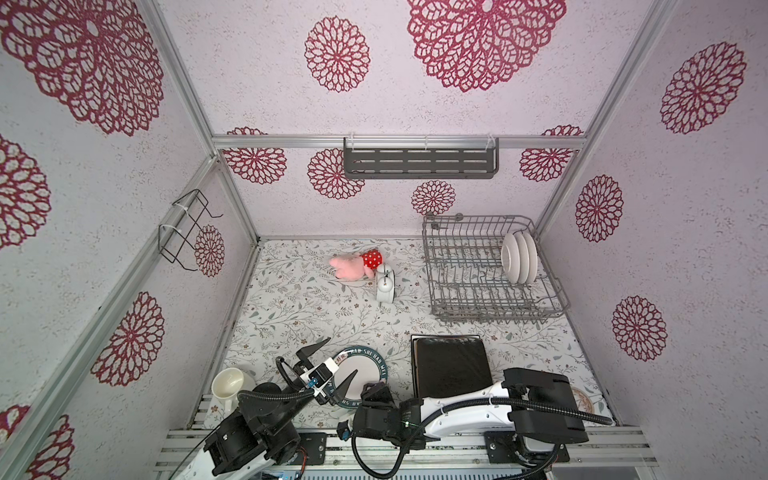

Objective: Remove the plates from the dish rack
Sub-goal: 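Lower the plate onto the green-rimmed stack and open the right gripper, then raise the open right gripper and move it back to the rack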

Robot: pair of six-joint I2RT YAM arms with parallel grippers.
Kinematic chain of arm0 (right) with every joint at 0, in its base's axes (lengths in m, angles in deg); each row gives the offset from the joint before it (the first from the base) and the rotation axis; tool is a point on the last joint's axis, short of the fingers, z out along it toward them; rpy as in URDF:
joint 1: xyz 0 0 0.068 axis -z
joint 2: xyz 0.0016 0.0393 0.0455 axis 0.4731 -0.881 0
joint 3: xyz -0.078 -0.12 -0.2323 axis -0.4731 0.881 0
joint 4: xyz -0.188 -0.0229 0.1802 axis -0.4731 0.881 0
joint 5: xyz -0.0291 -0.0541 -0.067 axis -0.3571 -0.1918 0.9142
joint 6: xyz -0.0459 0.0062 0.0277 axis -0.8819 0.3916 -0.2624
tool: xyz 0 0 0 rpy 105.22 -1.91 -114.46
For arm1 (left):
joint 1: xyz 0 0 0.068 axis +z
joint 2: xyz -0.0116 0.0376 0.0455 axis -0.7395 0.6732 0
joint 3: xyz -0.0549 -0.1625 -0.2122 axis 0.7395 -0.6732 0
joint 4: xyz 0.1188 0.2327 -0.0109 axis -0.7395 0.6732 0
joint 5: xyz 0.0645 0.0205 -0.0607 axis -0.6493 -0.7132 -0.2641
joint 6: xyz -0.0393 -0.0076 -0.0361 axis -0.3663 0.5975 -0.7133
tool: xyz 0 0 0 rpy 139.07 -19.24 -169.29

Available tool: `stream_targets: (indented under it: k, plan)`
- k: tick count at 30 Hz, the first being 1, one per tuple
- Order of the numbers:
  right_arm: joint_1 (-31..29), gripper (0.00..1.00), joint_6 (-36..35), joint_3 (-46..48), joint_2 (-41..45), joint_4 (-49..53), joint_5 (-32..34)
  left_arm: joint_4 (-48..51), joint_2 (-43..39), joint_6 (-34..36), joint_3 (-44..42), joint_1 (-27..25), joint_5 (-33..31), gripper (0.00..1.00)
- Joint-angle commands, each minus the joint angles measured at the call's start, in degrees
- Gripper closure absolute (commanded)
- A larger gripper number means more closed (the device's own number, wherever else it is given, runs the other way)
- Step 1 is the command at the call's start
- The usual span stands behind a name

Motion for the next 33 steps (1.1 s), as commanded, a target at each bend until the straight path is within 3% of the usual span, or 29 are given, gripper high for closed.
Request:
stream_targets:
  k: [1, 25, 31, 32, 33]
  plan:
    - [0.72, 0.47, 1.64, -1.31, 2.06, 4.73, -2.84, -0.17, -0.69, 1.02, -0.38, -0.84, 0.99, 0.02]
    - [2.38, 0.35, 2.94, -5.11, 3.82, 13.01, -5.66, 0.12, -0.69, 1.04, -0.33, -1.06, 0.86, 0.03]
    - [3.6, 0.31, 14.37, -10.27, 14.03, 30.81, -5.68, -0.24, -0.6, 0.99, -0.62, -1.05, 0.03, 0.03]
    - [4.1, 0.29, 17.33, -11.17, 16.13, 33.19, -4.78, -0.35, -0.6, 1.0, -0.69, -0.97, 0.03, 0.03]
    - [4.67, 0.21, 20.44, -11.9, 18.27, 35.16, -2.33, -0.35, -0.6, 1.09, -0.68, -0.95, -0.06, 0.03]
